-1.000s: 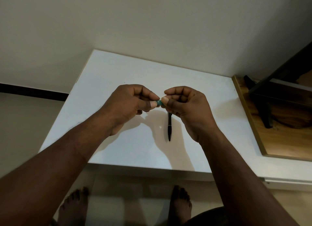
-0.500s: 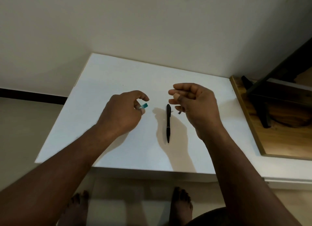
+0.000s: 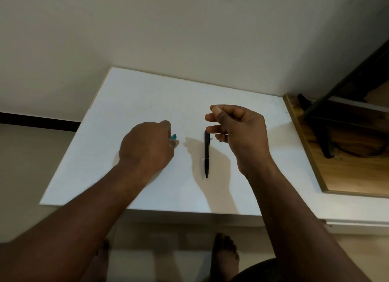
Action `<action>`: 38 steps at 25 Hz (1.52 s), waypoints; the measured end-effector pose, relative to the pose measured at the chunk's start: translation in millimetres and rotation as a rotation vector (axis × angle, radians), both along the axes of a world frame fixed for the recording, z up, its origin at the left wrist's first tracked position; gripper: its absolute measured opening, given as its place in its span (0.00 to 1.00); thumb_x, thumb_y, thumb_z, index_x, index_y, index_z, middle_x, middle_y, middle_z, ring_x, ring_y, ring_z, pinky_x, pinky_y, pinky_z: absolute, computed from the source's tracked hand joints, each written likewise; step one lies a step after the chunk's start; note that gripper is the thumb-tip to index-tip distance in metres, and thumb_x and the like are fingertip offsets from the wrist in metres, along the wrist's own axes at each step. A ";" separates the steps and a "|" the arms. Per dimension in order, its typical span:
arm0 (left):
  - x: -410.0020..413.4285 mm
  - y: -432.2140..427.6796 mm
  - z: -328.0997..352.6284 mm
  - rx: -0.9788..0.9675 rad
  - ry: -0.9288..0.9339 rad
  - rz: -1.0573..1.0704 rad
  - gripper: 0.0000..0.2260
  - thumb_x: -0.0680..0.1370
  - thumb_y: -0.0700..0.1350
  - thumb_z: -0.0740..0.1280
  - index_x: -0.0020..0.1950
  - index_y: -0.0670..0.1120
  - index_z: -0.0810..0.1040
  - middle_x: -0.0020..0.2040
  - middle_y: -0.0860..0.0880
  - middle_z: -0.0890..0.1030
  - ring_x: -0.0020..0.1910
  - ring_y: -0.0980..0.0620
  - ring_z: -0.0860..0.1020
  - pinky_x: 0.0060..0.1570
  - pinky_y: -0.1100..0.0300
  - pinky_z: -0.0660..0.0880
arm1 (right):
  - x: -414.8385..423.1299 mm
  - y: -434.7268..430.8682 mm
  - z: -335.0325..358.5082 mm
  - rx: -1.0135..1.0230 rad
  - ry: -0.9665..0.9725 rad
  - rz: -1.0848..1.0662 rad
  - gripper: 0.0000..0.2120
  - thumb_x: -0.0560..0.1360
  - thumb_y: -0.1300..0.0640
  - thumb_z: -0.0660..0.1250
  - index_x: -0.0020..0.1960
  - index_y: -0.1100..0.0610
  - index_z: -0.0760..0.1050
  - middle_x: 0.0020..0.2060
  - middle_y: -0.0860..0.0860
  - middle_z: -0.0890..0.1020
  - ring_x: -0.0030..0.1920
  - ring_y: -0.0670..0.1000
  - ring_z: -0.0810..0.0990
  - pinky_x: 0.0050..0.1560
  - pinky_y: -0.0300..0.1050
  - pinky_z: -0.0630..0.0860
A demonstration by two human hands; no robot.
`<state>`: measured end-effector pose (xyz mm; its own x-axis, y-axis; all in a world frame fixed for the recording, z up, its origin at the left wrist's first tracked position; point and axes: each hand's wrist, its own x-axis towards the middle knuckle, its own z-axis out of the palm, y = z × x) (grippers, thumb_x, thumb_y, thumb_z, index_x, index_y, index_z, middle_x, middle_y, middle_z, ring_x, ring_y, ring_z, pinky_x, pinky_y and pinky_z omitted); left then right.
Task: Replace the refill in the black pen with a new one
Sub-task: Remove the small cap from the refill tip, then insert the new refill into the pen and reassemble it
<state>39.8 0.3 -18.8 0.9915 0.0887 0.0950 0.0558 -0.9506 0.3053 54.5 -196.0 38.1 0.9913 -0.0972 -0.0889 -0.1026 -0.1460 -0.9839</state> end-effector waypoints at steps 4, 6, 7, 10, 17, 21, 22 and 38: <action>-1.0 1.1 2.5 0.057 0.016 0.019 0.19 0.80 0.62 0.65 0.59 0.48 0.77 0.43 0.46 0.83 0.41 0.43 0.81 0.38 0.55 0.74 | -0.4 -4.0 2.9 0.057 0.036 -0.044 0.05 0.79 0.52 0.76 0.51 0.52 0.89 0.43 0.49 0.91 0.36 0.48 0.86 0.40 0.41 0.80; -0.4 -0.6 4.8 0.049 0.029 0.026 0.21 0.79 0.63 0.65 0.63 0.49 0.77 0.47 0.45 0.85 0.44 0.42 0.83 0.39 0.55 0.75 | -1.0 -5.2 4.7 0.075 0.062 -0.059 0.05 0.78 0.51 0.77 0.49 0.51 0.89 0.43 0.49 0.90 0.35 0.47 0.84 0.40 0.42 0.79; -0.4 -2.5 5.9 0.038 0.025 0.030 0.22 0.79 0.63 0.65 0.64 0.49 0.76 0.49 0.45 0.85 0.45 0.42 0.83 0.40 0.54 0.77 | -1.3 -5.6 5.6 0.083 0.076 -0.067 0.05 0.78 0.50 0.77 0.49 0.51 0.89 0.42 0.48 0.90 0.34 0.47 0.83 0.40 0.42 0.79; -2.2 -14.4 10.7 -0.017 -0.071 0.017 0.22 0.79 0.62 0.67 0.66 0.49 0.75 0.50 0.46 0.85 0.47 0.41 0.83 0.44 0.50 0.81 | -2.2 -7.0 7.4 0.107 0.110 -0.097 0.07 0.77 0.48 0.78 0.49 0.51 0.89 0.40 0.46 0.89 0.32 0.45 0.80 0.36 0.38 0.78; -5.0 -69.7 5.7 -0.196 0.002 -0.006 0.24 0.76 0.67 0.67 0.61 0.49 0.81 0.50 0.48 0.87 0.46 0.47 0.84 0.42 0.56 0.76 | -7.1 -5.4 5.9 0.113 0.176 -0.088 0.06 0.76 0.49 0.78 0.48 0.52 0.88 0.46 0.45 0.90 0.41 0.45 0.85 0.41 0.40 0.79; -4.1 -92.0 0.1 -0.128 -0.014 -0.013 0.24 0.77 0.64 0.70 0.62 0.47 0.80 0.53 0.47 0.87 0.49 0.47 0.85 0.49 0.55 0.79 | -10.5 -4.1 6.5 0.121 0.191 -0.073 0.06 0.77 0.50 0.78 0.49 0.52 0.88 0.46 0.46 0.91 0.43 0.48 0.86 0.45 0.44 0.79; -4.7 -95.5 -0.7 -0.110 -0.027 -0.019 0.22 0.77 0.62 0.70 0.61 0.47 0.80 0.52 0.47 0.87 0.49 0.47 0.85 0.49 0.55 0.80 | -11.5 -4.0 6.4 0.138 0.199 -0.069 0.06 0.77 0.50 0.78 0.49 0.53 0.88 0.46 0.47 0.91 0.44 0.49 0.86 0.45 0.44 0.79; 4.1 -77.5 14.4 -0.187 0.137 0.096 0.09 0.71 0.45 0.72 0.41 0.48 0.72 0.32 0.52 0.68 0.37 0.47 0.74 0.37 0.57 0.72 | -10.0 -4.3 8.9 0.180 0.179 -0.109 0.10 0.74 0.48 0.80 0.50 0.52 0.85 0.44 0.47 0.91 0.41 0.47 0.84 0.43 0.43 0.79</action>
<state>43.9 -77.1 -4.4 0.9801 0.1871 -0.0662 0.1964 -0.8668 0.4584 44.5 -200.3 47.0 0.9426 -0.1693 -0.2877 -0.2832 0.0512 -0.9577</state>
